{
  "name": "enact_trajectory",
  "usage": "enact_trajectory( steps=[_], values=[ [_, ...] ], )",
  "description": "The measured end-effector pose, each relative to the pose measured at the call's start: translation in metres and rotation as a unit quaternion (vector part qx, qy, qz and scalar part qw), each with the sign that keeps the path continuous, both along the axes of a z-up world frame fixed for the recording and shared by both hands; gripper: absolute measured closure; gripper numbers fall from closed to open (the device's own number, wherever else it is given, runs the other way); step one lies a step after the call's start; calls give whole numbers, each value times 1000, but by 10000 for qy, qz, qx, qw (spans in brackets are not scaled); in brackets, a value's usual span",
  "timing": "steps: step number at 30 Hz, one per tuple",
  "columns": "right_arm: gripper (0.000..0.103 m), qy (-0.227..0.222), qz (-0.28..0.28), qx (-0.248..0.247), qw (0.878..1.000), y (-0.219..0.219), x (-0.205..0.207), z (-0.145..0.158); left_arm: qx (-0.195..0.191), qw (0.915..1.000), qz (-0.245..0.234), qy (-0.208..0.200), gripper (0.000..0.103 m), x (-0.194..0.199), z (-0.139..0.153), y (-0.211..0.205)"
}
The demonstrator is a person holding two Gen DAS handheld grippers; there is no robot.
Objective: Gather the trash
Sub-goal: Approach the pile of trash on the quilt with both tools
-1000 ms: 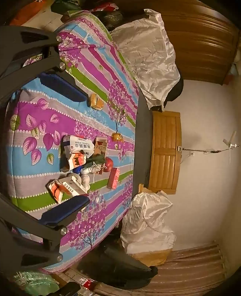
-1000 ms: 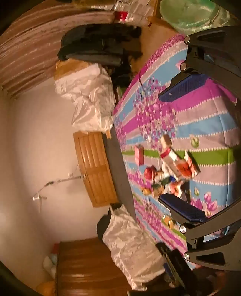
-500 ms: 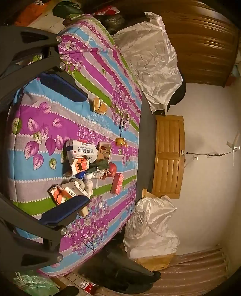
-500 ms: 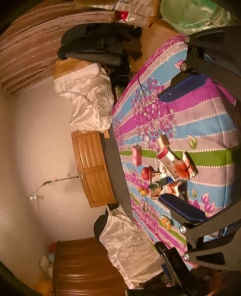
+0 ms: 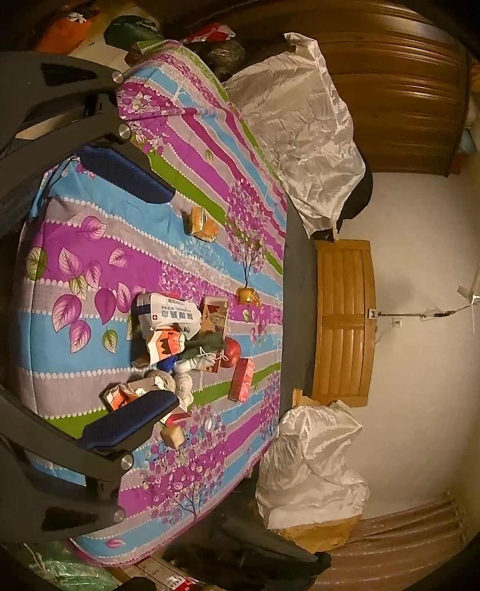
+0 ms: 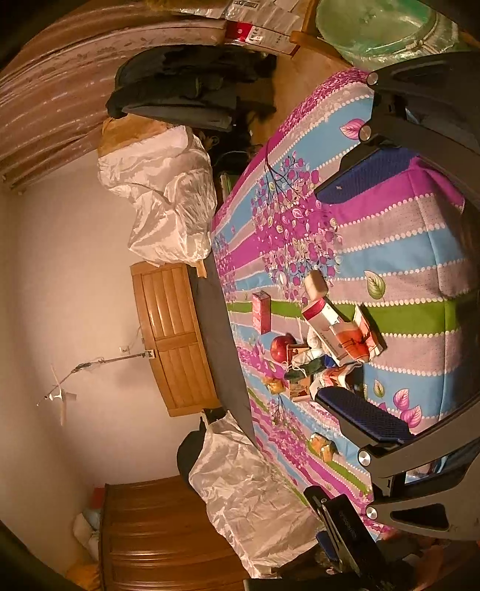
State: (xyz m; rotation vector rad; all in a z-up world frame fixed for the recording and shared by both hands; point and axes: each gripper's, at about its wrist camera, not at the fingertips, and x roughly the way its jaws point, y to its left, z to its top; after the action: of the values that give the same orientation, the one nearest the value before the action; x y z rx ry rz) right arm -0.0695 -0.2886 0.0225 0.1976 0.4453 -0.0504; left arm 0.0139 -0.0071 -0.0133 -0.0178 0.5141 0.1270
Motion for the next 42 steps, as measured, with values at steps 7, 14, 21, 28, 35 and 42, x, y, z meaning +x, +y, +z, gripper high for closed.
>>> enact_trajectory(
  steps=[7, 14, 21, 28, 35, 42],
  values=[
    [4, 205, -5, -61, 9998, 4, 7, -6, 1, 9999, 96, 116, 5, 4, -4, 4],
    [4, 219, 1, -48, 9997, 3, 8, -8, 31, 9998, 122, 150, 5, 4, -5, 4],
    [4, 326, -24, -27, 9995, 3, 13, -8, 38, 9997, 145, 177, 5, 4, -7, 5],
    [4, 328, -25, -24, 9995, 3, 13, -9, 52, 9996, 166, 204, 5, 5, -8, 6],
    [4, 316, -42, -6, 9995, 3, 12, -10, 155, 9993, 347, 33, 5, 5, 4, 10],
    [4, 359, -29, 9, 9994, 2, 15, -13, 668, 9945, 160, -786, 5, -2, 98, 0]
  ],
)
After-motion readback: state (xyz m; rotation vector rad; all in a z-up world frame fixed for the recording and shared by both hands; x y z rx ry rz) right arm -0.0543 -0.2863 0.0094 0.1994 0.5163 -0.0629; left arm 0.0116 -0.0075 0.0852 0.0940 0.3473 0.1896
